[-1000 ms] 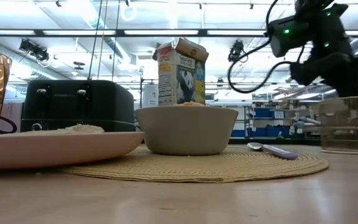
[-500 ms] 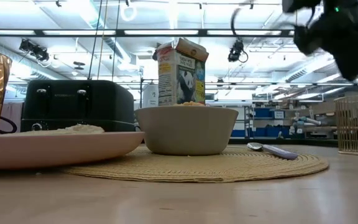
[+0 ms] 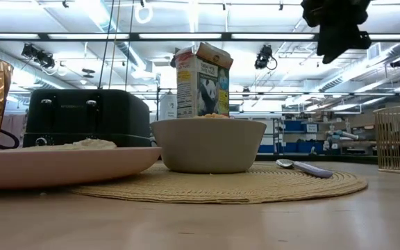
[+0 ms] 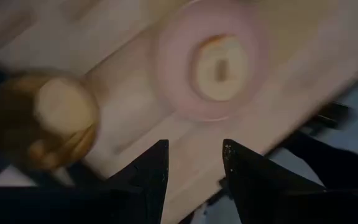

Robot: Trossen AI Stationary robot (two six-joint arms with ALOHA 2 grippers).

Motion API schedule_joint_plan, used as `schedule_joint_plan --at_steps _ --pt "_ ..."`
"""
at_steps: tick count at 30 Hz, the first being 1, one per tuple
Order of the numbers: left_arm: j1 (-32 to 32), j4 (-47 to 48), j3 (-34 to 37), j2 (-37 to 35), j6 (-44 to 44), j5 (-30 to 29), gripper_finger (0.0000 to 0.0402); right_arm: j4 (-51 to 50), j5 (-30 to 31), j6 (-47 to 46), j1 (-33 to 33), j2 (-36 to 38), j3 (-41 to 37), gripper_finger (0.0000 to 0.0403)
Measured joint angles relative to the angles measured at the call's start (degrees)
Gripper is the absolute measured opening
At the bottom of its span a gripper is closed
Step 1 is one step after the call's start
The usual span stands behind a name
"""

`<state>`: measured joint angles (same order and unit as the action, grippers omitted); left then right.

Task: Arrange a breakfast setting
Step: Put the yellow cup on the brown placemat to the top right of the gray bowl

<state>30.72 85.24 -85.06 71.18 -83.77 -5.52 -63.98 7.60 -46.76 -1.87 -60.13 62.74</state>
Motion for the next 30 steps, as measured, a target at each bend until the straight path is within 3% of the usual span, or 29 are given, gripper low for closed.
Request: schedule_joint_plan --at_steps 5,10,16,23,30 --pt "0.4 0.8 7.1 0.0 -7.2 1.1 0.0167 1.7 0.4 1.0 0.0 -1.4 0.0 0.0146" --pt "-2.9 1.1 15.4 0.0 -10.4 4.6 0.0201 3.3 0.2 2.8 0.0 -3.0 0.0 0.0147" --pt "-7.7 -0.9 21.2 -0.9 -8.2 9.0 0.0225 5.8 -2.4 5.0 0.0 -4.4 0.0 0.0146" --pt "-13.3 -4.0 27.4 -1.1 -5.2 11.3 0.0200 5.9 -3.1 5.0 0.0 -4.4 0.0 0.0146" --pt "-14.8 -4.3 28.5 -1.1 -1.2 11.5 0.0133 8.4 -6.5 11.1 1.9 -4.4 0.0 0.0147"
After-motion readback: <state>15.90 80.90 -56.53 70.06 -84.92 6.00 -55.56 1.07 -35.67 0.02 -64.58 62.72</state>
